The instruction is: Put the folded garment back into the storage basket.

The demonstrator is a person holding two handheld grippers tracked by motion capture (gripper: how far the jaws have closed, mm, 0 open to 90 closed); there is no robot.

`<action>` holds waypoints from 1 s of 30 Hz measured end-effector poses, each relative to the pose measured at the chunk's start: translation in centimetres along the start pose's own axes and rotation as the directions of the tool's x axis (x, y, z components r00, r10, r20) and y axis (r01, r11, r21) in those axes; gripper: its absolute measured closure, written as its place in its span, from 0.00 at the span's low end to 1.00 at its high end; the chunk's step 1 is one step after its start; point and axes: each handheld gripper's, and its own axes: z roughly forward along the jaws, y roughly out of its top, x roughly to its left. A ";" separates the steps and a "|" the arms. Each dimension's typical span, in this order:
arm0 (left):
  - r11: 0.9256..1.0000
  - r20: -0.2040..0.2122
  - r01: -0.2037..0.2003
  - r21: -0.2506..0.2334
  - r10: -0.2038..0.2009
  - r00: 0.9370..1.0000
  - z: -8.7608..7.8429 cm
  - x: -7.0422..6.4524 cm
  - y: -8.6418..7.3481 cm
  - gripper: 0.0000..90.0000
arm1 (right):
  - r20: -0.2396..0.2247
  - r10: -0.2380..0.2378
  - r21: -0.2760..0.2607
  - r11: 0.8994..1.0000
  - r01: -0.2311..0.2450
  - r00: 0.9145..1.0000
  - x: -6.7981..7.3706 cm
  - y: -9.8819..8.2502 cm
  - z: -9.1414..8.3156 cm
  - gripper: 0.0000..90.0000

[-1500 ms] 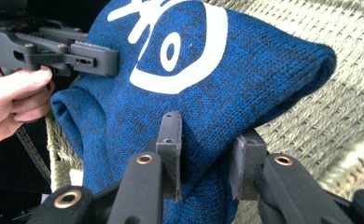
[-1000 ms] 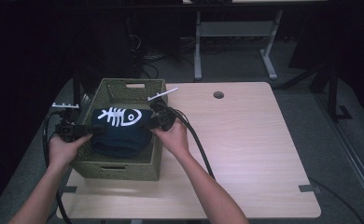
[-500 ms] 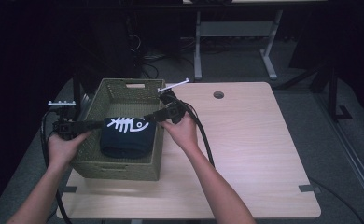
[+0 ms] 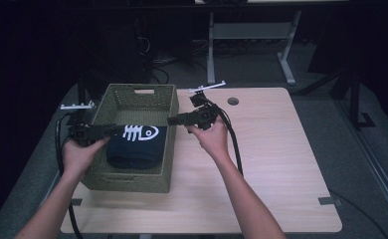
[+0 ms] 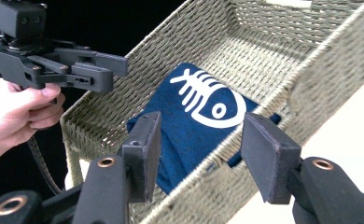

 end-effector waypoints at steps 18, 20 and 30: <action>1.000 0.088 -0.015 0.009 0.014 0.996 2.7 -4.1 0.9 0.44 | 0.033 0.027 -0.052 0.998 -0.026 0.999 -2.7 -2.0 -6.0 0.50; 1.000 0.097 -0.012 0.005 0.011 0.995 3.0 -4.5 0.9 0.43 | 0.034 0.030 -0.058 0.998 -0.028 0.999 -3.0 -2.3 -6.4 0.49; 1.000 0.134 -0.024 0.008 0.023 0.991 4.6 -6.2 1.0 0.39 | 0.050 0.053 -0.085 0.995 -0.048 0.997 -4.6 -3.9 -9.1 0.48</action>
